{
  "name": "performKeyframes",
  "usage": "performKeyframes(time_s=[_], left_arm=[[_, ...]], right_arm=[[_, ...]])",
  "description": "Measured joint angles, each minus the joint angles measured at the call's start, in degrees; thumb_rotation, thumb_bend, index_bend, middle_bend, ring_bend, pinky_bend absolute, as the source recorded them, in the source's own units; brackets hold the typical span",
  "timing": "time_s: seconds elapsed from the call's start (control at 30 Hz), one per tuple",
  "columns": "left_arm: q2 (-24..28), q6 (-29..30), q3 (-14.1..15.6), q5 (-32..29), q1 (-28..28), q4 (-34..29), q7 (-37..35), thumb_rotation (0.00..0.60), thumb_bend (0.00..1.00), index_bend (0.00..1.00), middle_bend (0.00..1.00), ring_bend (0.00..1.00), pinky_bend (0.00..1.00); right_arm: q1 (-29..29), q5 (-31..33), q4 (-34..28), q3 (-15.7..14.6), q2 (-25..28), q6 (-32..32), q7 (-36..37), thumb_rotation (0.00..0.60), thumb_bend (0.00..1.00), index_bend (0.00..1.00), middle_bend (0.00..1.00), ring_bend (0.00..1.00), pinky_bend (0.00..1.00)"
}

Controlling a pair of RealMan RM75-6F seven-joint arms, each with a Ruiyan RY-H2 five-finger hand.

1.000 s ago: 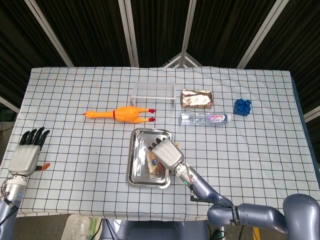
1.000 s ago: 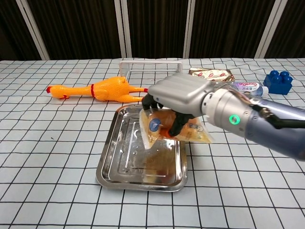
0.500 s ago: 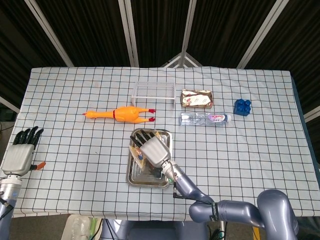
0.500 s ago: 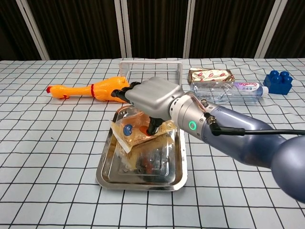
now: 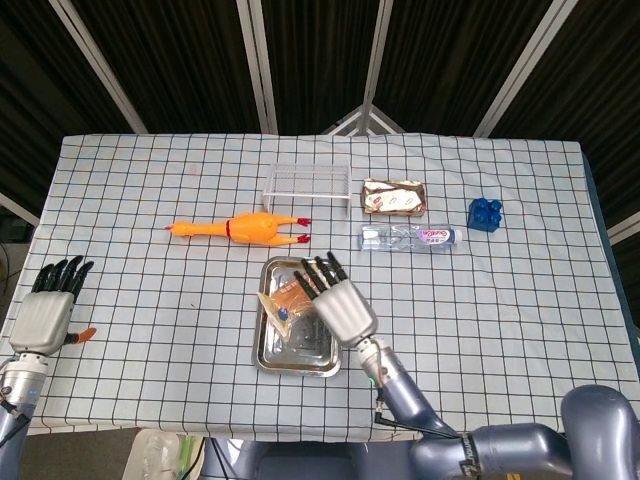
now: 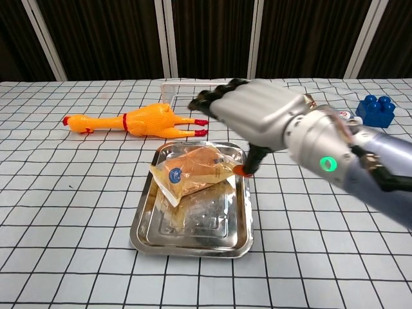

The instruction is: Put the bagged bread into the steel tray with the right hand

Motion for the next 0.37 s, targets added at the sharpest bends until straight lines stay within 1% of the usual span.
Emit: performKeyframes(time_s=[0.07,0.13,0.23,0.27,0.33,0.37], left_arm=[[0.06,0.91,0.29,1.01,0.27,-0.24,-0.17,0.6,0.03,0.0,0.0,0.0,0.0],[0.04,2.18,0.72,2.5,0.64,-0.48,-0.39,0.6,0.03,0.0,0.0,0.0,0.0],[-0.23,4.15,1.54,5.05,1.22,-0.71,-0.54,0.6,0.02,0.0,0.0,0.0,0.0],[-0.41,4.84,1.77,5.65,1.48,-0.82,-0.42,0.6,0.02,0.0,0.0,0.0,0.0],[-0.91,6.09,2.13,6.15,2.03,-1.28,0.53,0.6,0.02,0.0,0.0,0.0,0.0],[-1.11,6.38,2.26,6.25,2.21,-1.61,1.16,0.6,0.02,0.0,0.0,0.0,0.0]], right_arm=[[-2.7,-3.12,-1.29,-2.43,3.78,3.21,2.61,0.6,0.29,0.0,0.0,0.0,0.0],[-5.11,-5.85,-1.47,-4.65,6.39,4.88,6.8,0.6,0.29,0.0,0.0,0.0,0.0],[-9.86,-10.49,0.11,-8.7,10.34,8.27,17.05,0.6,0.29,0.0,0.0,0.0,0.0],[-12.03,-12.13,1.6,-10.25,11.8,10.05,21.87,0.6,0.29,0.0,0.0,0.0,0.0],[-15.16,-14.18,4.67,-12.23,13.66,12.49,29.47,0.6,0.29,0.0,0.0,0.0,0.0],[-17.08,-15.31,6.86,-13.38,14.88,13.82,34.62,0.6,0.29,0.0,0.0,0.0,0.0]])
